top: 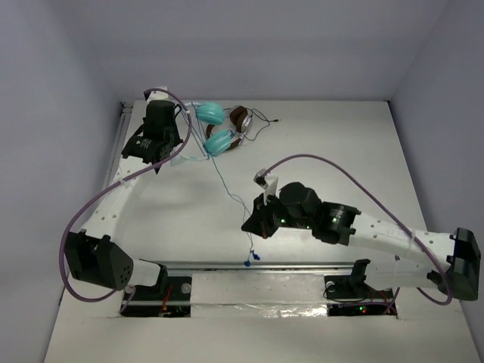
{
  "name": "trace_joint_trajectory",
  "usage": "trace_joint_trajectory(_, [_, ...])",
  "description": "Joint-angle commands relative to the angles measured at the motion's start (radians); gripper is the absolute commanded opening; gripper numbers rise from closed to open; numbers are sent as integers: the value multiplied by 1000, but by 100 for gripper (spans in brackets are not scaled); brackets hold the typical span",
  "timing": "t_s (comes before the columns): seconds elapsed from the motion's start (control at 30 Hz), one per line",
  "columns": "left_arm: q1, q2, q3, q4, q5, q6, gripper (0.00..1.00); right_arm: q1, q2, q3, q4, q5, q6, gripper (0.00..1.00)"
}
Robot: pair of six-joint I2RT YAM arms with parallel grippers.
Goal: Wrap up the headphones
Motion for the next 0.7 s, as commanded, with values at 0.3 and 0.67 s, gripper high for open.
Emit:
trace_joint_trajectory(0.3, [-122, -32, -158, 62, -152, 2, 0, 6, 35, 514, -402, 72, -185, 0])
trace_joint_trajectory(0.67, [-238, -45, -241, 56, 78, 19, 0, 6, 116, 605, -470, 298, -301, 0])
